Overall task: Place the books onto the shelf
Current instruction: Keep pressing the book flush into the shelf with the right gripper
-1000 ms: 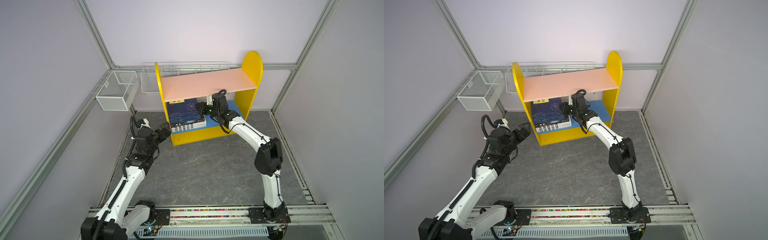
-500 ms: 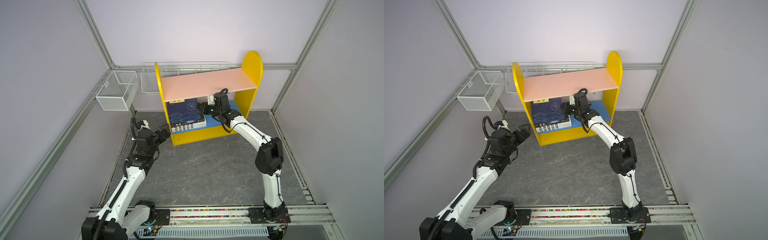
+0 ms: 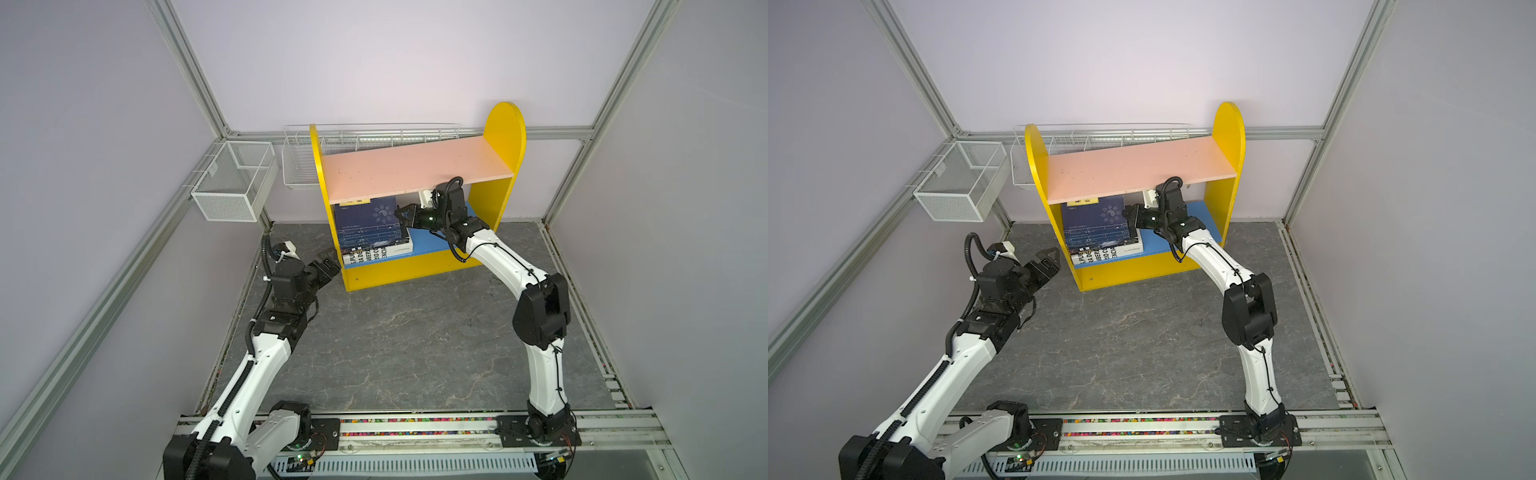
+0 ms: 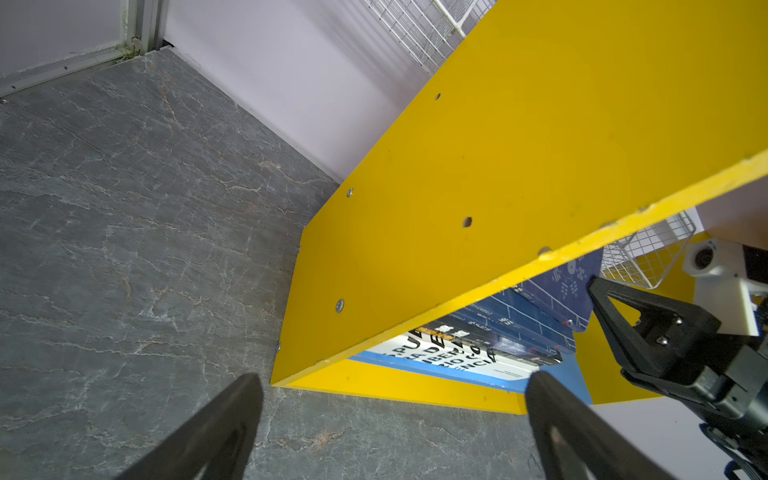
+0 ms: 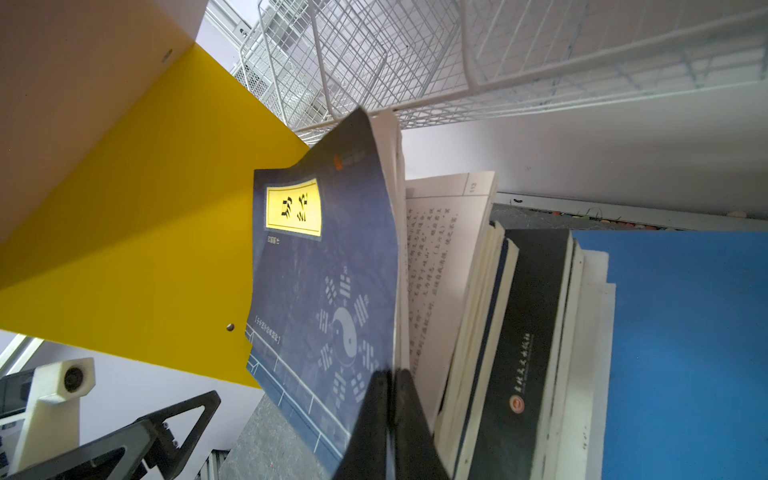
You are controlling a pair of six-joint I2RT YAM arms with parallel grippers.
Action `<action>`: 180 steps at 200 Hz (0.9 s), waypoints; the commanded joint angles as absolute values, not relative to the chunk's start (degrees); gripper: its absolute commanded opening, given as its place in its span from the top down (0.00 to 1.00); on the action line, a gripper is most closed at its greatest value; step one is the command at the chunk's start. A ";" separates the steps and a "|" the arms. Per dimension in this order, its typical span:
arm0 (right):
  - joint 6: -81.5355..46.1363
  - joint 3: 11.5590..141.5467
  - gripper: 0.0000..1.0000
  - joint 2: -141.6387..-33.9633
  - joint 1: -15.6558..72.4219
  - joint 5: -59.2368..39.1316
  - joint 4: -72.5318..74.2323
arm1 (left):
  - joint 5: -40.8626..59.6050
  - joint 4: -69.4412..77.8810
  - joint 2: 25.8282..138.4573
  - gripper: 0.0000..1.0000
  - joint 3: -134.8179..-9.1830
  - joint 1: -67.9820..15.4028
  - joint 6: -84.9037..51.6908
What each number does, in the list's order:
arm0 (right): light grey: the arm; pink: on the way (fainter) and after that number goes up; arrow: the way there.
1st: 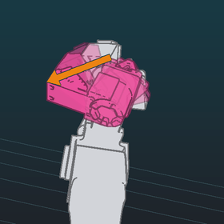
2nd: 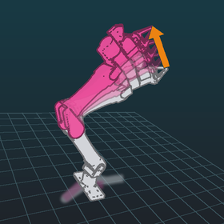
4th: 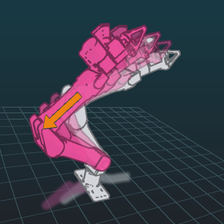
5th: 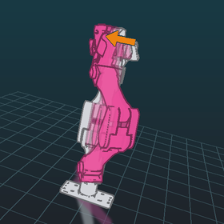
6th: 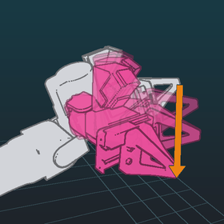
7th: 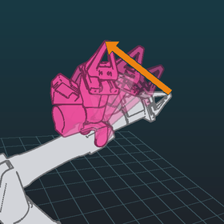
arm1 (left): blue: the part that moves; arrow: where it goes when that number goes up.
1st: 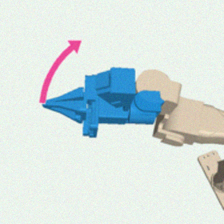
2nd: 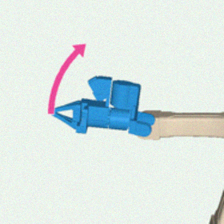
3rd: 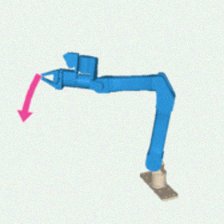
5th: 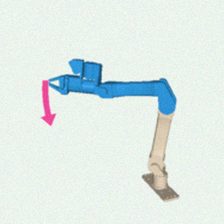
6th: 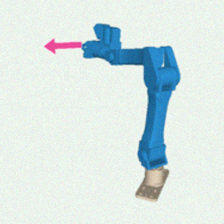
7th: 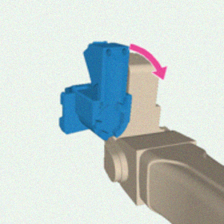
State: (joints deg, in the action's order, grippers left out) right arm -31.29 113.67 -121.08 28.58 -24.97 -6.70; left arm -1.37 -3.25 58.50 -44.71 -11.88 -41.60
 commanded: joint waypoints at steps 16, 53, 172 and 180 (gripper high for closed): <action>-31.38 114.74 0.93 -119.27 27.69 -28.47 -4.57 | -2.36 -2.46 57.36 0.01 -44.27 -11.43 -42.19; -32.01 114.54 0.93 -119.26 26.57 -28.95 -4.15 | -2.38 -2.46 57.31 0.01 -44.30 -11.38 -42.11; -33.51 114.26 0.93 -120.59 28.10 -30.42 -2.02 | -2.05 -1.85 58.14 0.01 -44.20 -11.24 -42.53; -33.32 114.13 0.93 -120.54 28.25 -30.62 -2.12 | -2.06 -1.85 58.16 0.01 -44.09 -11.25 -42.48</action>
State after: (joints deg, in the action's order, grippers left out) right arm -34.26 113.45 -121.08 27.18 -28.53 -5.43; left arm -1.63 -2.90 58.19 -44.71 -11.62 -42.00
